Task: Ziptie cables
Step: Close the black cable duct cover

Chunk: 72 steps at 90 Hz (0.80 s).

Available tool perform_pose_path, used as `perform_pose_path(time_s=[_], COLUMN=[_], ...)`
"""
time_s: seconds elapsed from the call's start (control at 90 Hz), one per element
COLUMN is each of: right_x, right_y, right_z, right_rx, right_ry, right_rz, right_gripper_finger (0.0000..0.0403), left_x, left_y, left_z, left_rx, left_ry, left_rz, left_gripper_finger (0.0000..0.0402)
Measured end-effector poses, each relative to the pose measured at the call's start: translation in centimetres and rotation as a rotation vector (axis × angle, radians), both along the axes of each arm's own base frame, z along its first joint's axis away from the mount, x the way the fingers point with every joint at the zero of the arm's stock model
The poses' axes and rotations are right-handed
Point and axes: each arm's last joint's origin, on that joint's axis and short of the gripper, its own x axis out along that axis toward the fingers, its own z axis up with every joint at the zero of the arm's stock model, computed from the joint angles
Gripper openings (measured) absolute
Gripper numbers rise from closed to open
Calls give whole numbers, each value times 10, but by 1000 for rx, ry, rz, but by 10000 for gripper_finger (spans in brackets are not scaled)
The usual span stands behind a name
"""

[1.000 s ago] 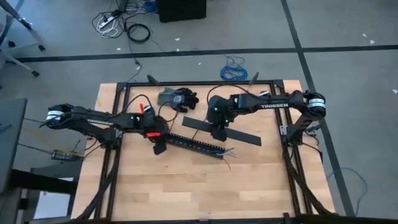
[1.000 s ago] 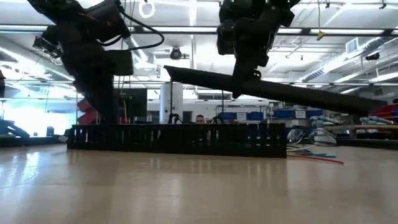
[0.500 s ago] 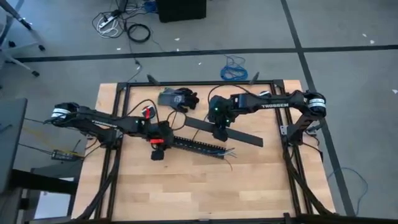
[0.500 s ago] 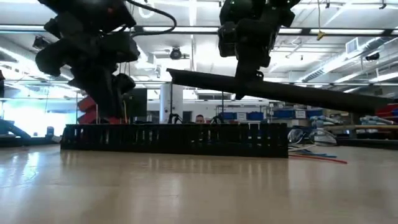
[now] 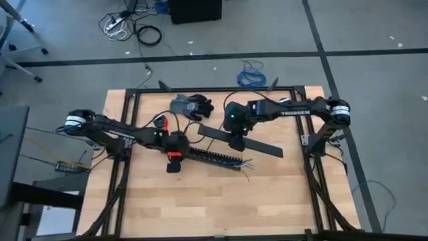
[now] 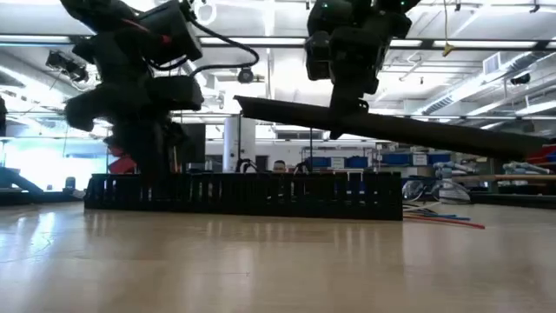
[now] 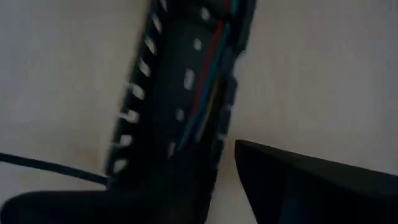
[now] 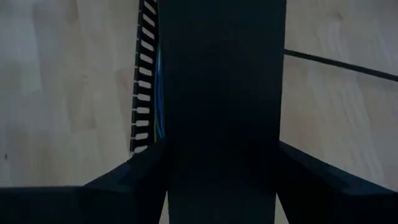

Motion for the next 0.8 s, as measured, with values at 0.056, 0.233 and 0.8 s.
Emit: perform_pose_path(time_s=[0.056,0.233,0.8], right_x=[-1,-3,-6], right_y=[0,0,0], right_z=[0,-2,-3], right_rx=[1,-3,-21], right_ry=[11,35,64], right_rz=[0,1,3], right_gripper_finger=[243,243,242], left_x=[2,10,33], left_y=[0,1,-4], left_z=[2,11,-6], left_rx=[0,-26,-95], left_ry=[-8,-69,-85], left_rz=[21,116,31], left_gripper_finger=[63,9,30])
